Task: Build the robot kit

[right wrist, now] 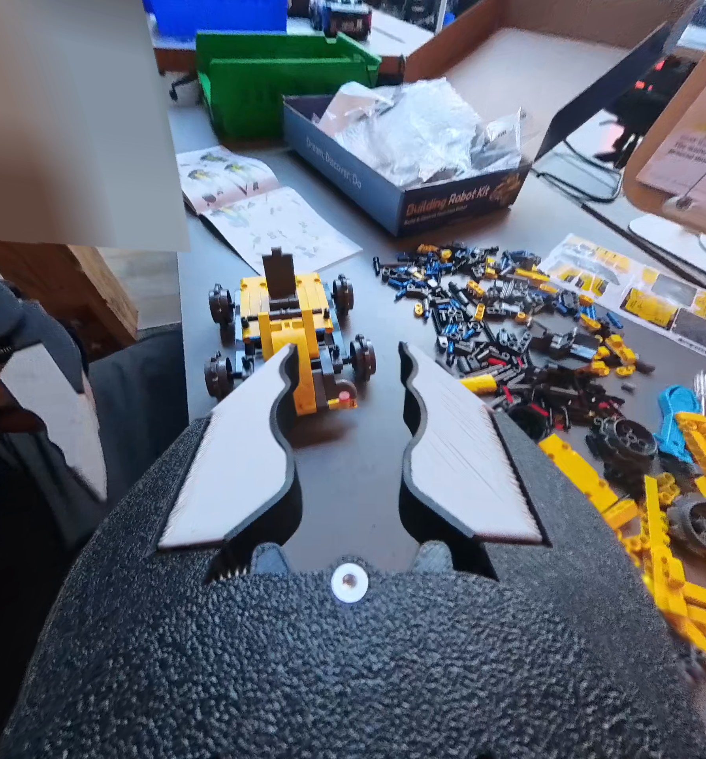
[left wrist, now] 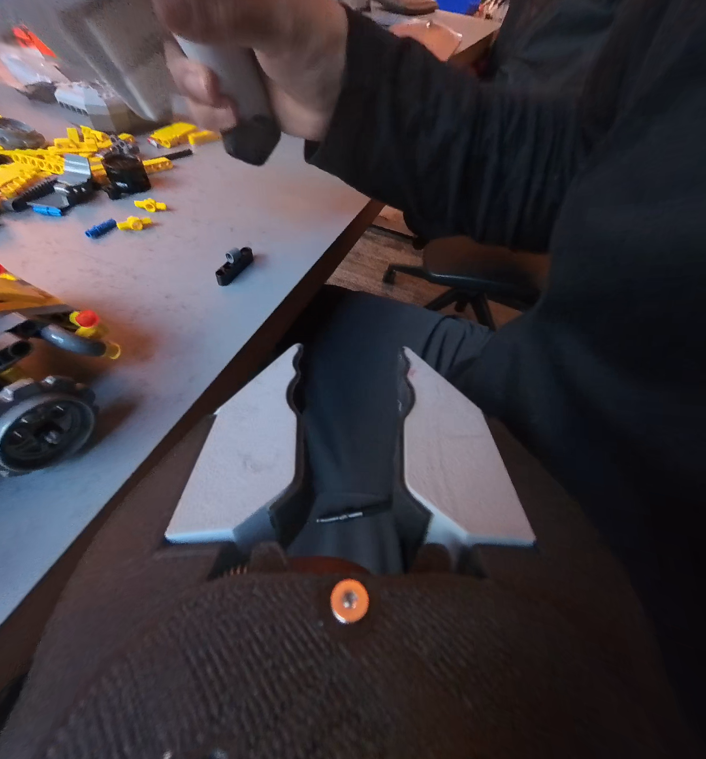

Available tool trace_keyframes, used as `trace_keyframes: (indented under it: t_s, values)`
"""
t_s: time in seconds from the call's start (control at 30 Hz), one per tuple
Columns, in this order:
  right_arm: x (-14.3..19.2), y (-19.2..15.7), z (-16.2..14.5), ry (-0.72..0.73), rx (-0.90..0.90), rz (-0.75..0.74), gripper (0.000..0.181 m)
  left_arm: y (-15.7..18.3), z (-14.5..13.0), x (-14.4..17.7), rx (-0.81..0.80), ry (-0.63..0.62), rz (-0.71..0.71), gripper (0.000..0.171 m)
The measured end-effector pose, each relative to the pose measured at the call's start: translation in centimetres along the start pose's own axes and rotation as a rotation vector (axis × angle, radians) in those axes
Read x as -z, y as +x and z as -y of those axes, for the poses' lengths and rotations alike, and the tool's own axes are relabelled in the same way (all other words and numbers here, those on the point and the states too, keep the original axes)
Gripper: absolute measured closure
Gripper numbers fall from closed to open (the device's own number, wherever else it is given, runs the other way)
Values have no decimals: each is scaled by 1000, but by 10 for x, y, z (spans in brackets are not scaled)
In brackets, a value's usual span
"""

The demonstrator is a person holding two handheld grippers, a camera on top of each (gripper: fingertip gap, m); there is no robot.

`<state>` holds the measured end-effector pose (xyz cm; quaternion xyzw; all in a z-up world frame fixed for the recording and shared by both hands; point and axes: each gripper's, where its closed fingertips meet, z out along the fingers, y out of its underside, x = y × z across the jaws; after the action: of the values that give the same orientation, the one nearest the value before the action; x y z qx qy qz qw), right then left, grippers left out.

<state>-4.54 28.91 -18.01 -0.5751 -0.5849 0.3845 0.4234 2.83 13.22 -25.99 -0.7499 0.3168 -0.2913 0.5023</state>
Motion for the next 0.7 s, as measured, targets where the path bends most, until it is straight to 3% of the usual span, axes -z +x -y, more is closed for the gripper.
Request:
trace_keyframes:
  t_s: [0.1, 0.33, 0.7]
  values:
    - [8, -3, -21, -69, -39, 14, 142, -8, 2, 0, -5, 7, 40, 125]
    - [25, 6, -67, -162, -106, -56, 141, -26, 5, -4, 35, 17, 128, 120]
    - [53, 64, -71, -158, -132, -278, 154, -27, -6, -14, 2, -40, 147, 123]
